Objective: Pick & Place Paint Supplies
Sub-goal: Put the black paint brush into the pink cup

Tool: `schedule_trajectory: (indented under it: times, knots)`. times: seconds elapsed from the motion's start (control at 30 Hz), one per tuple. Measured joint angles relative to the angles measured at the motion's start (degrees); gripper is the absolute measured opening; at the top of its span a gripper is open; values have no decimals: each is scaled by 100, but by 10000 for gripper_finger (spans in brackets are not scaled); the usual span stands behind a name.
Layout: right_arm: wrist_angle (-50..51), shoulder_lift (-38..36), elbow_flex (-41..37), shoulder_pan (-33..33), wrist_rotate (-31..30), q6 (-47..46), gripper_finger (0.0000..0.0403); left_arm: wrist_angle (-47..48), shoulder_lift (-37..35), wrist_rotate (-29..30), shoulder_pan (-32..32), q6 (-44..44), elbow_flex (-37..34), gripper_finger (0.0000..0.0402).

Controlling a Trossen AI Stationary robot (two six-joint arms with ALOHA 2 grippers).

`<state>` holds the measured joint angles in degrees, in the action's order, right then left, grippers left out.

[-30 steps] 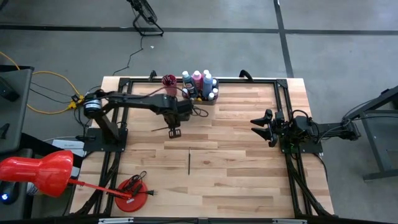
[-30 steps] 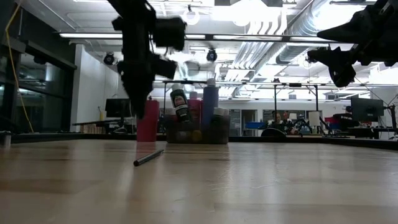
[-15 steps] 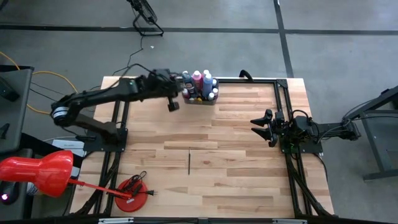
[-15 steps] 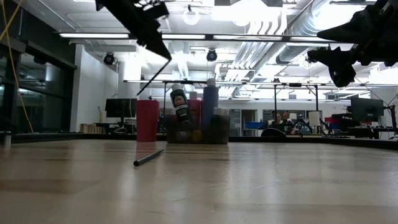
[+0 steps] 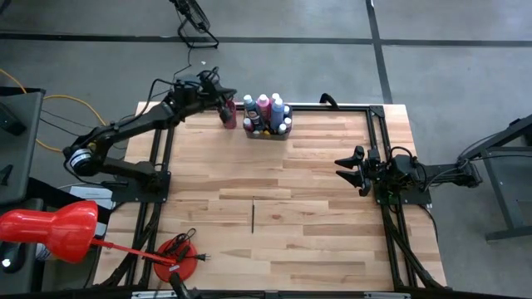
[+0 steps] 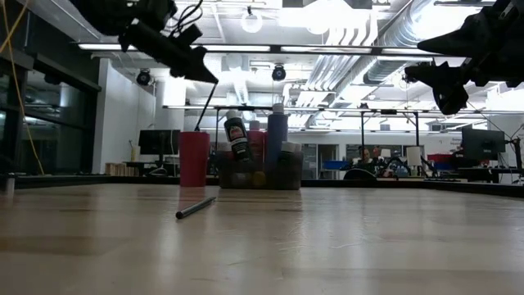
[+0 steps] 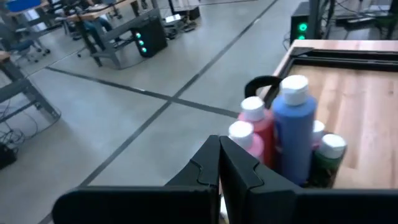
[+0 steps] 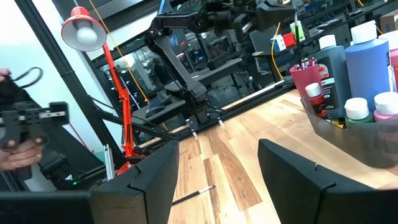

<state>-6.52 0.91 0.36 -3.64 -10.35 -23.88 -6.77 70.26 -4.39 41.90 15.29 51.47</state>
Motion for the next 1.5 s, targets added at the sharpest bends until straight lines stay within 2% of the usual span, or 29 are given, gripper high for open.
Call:
schedule_trajectory:
  times: [0.2, 0.37, 0.5, 0.83, 1.03, 1.37, 1.5]
  knots:
    - [1, 0, 1, 1, 0, 0, 213, -491, 0, -389, 452, -305, -419, 0]
    - [0, 0, 2, 0, 0, 0, 213, -561, 0, -459, 593, -419, -590, 13]
    - [2, 0, 1, 0, 0, 0, 213, -552, 0, -576, 661, -375, -615, 49]
    - [2, 0, 2, 0, 0, 0, 213, -547, -87, -580, 638, -358, -615, 177]
    - [0, 0, 1, 1, 0, 0, 213, -333, -186, -563, 148, -358, -591, 197]
    - [0, 0, 2, 0, 0, 0, 213, 1846, -197, 665, -1002, -407, 410, 198]
    - [1, 0, 2, 0, 0, 0, 213, 2481, -195, 1225, -1553, -788, 655, 198]
